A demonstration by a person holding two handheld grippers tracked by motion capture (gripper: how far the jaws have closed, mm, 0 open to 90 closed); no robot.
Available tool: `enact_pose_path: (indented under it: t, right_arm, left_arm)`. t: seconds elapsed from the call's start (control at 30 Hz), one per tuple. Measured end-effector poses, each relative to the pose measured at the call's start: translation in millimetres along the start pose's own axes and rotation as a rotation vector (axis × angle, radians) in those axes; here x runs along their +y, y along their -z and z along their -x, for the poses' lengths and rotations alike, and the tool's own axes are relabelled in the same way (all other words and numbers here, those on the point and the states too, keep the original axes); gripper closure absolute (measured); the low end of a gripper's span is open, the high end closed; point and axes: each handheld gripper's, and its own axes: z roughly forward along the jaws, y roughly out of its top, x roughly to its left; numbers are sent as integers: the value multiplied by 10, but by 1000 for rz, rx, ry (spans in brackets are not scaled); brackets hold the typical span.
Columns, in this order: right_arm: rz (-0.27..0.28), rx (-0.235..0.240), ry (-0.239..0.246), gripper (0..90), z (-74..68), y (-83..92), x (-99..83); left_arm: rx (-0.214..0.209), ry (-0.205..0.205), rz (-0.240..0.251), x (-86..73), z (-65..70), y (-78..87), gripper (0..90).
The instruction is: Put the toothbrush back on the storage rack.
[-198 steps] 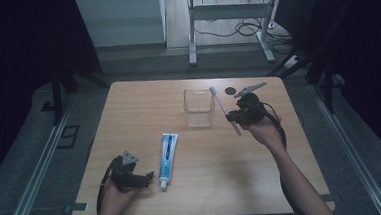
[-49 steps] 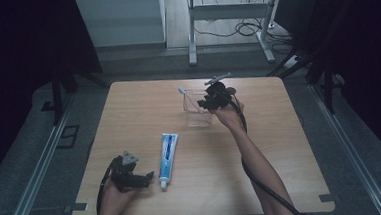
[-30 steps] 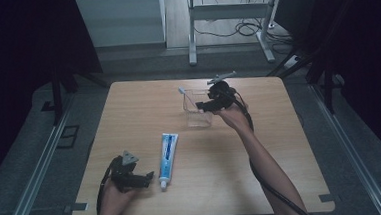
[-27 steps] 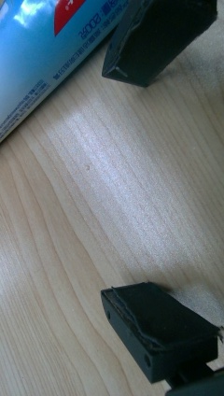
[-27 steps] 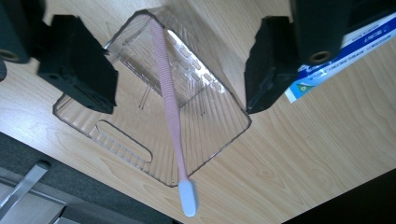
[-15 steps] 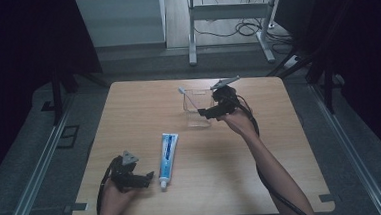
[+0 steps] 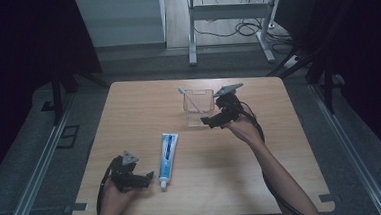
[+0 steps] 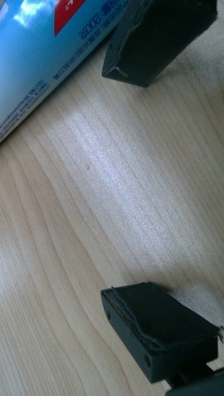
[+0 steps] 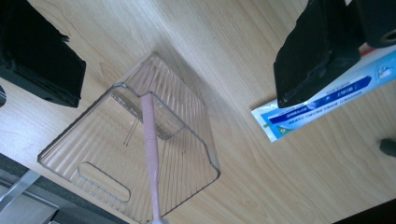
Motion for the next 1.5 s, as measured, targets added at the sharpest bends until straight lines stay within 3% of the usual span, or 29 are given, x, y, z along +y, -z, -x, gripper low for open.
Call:
enact_pose_path:
  t: [0.77, 1.5]
  right_arm:
    - [-9, -9, 54, 4, -126, 199, -306]
    - [-12, -24, 62, 5, -170, 422, -600]
  left_arm:
    - [0, 0, 0, 0, 0, 0, 0]
    - [2, 3, 0, -1, 2, 0, 0]
